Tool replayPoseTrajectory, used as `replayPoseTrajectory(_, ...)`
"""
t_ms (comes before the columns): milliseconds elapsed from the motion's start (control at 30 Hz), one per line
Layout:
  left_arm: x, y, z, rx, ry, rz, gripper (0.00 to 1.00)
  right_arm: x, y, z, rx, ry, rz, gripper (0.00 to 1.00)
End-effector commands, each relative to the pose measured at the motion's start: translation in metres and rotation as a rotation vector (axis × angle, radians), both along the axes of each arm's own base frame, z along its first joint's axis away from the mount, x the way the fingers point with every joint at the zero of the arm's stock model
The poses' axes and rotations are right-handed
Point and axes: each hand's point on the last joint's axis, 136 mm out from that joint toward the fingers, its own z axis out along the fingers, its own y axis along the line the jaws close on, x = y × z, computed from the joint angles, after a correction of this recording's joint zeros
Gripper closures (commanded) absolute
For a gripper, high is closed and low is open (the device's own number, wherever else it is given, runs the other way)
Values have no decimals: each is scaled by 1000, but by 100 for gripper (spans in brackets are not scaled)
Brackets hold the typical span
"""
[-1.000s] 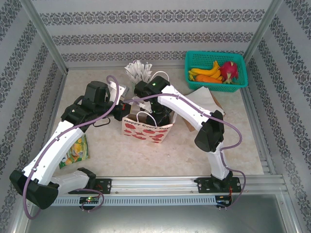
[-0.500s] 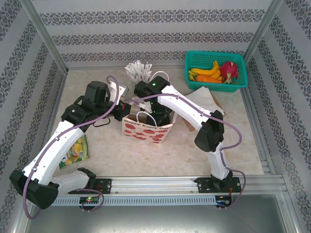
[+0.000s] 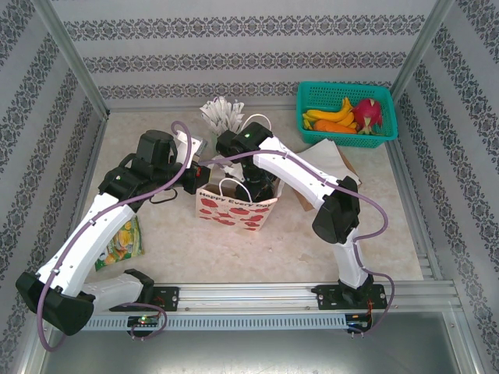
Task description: Pack the takeout coffee
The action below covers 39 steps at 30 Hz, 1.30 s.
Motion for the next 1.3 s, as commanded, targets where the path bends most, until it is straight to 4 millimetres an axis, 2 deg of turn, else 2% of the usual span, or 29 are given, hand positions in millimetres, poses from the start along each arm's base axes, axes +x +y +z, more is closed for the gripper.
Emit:
replayPoseTrajectory(0,-5,-13,16,-57,-41,-66,100,5,-1,-9,3,14,-12,53)
replayPoseTrajectory(233,-5,-14,16,-57,-39,-70,100,10,1,-11,21,0,-20,53)
replayPoseTrajectory(1267,-4,-15,14,-58,-32,-72,100,10,6,-12,60,4,-20,53)
